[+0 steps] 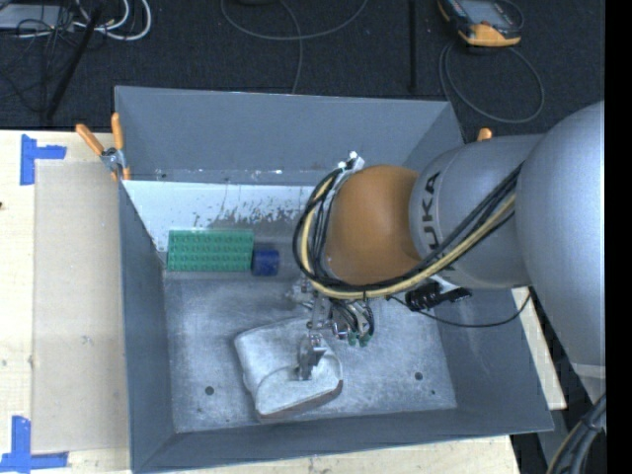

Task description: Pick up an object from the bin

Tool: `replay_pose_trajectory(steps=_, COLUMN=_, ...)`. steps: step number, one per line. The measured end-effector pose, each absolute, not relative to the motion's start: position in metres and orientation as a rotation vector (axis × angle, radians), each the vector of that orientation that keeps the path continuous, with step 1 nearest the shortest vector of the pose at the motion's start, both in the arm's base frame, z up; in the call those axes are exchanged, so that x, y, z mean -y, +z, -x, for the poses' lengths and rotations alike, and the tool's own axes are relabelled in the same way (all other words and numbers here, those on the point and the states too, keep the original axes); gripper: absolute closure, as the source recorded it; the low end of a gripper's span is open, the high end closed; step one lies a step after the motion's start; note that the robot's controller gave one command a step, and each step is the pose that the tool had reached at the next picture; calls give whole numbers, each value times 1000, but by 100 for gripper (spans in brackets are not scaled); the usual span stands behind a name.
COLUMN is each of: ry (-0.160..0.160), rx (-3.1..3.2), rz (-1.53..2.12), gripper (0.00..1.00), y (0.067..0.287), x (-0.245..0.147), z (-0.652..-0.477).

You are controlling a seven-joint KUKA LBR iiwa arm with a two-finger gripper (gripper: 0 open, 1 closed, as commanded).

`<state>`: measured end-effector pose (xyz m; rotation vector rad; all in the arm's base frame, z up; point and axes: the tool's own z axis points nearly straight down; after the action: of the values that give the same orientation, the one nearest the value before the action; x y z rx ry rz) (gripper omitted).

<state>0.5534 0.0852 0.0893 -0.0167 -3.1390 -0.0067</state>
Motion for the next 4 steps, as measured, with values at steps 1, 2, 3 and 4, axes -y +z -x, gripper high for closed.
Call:
replay_pose_trajectory(steps=1, ry=-12, rx=3122, rz=91, gripper=0, y=82, x=-82, z=-558)
replay_pose_trajectory(steps=2, ry=0, rx=3149, rz=-171, gripper=0, y=109, x=-76, z=-498)
replay_pose_trajectory(steps=3, ry=0, rx=3145, rz=-115, gripper=0, y=130, x=-42, z=-555)
replay_pose_trajectory(steps=4, ry=-1, rx=3139, rz=-115, gripper=100, y=128, x=-43, z=-552)
